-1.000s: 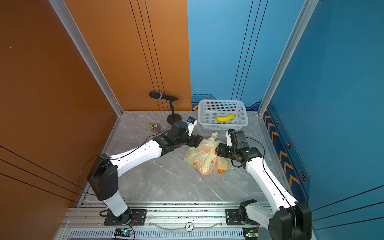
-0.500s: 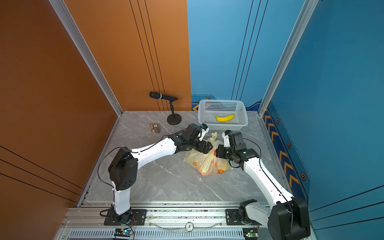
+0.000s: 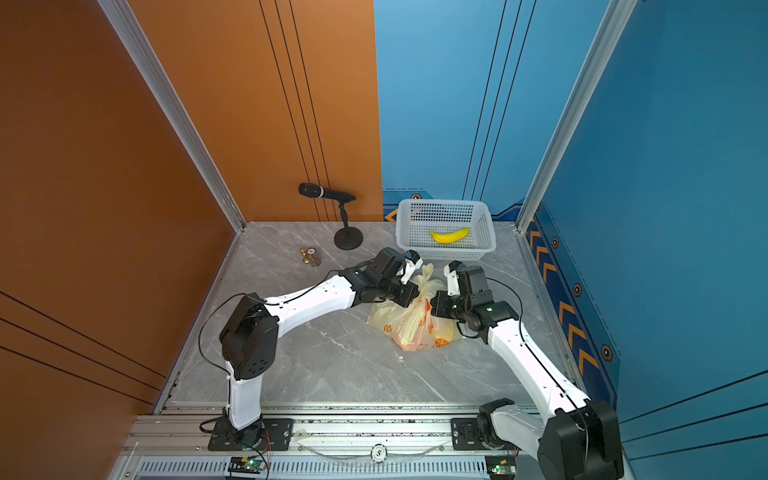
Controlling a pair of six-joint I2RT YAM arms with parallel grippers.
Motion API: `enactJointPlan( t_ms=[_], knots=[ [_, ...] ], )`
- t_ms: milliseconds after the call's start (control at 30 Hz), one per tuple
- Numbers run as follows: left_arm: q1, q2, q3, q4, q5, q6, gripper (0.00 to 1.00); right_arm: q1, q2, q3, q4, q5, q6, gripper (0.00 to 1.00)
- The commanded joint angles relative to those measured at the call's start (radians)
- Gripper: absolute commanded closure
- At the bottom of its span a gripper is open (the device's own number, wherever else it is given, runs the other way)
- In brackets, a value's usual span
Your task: Untie the knot of the plastic bag and take out the fruit
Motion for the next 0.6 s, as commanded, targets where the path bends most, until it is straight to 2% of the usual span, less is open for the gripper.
enactJointPlan(
  t_ms=[0,233,300,400,433,500,567],
  knots=[
    [0.039,-0.023,-0.045,-0.012,-0.067,-0.014,1.0,-0.01,-0.036,-0.022,0.001,0.054,-0.014,0.98],
    [0.061,-0.075,-0.11,0.0,-0.104,-0.003,1.0,-0.046,-0.056,-0.047,-0.023,0.091,-0.008,0.98],
    [0.066,-0.09,-0.13,0.028,-0.073,0.009,0.98,-0.057,-0.061,-0.052,-0.026,0.084,-0.008,0.99],
    [0.063,-0.093,-0.125,0.05,-0.018,0.017,0.55,-0.058,-0.064,-0.056,-0.021,0.05,-0.009,0.99],
    [0.061,-0.087,-0.113,0.054,-0.012,0.02,0.44,-0.059,-0.064,-0.057,-0.016,0.034,-0.007,0.99],
    [0.06,-0.066,-0.084,0.054,-0.01,0.029,0.33,-0.053,-0.063,-0.056,-0.007,0.008,-0.006,0.98],
    [0.062,-0.038,-0.051,0.051,-0.006,0.037,0.28,-0.045,-0.061,-0.051,-0.007,0.004,-0.005,0.98]
  ],
)
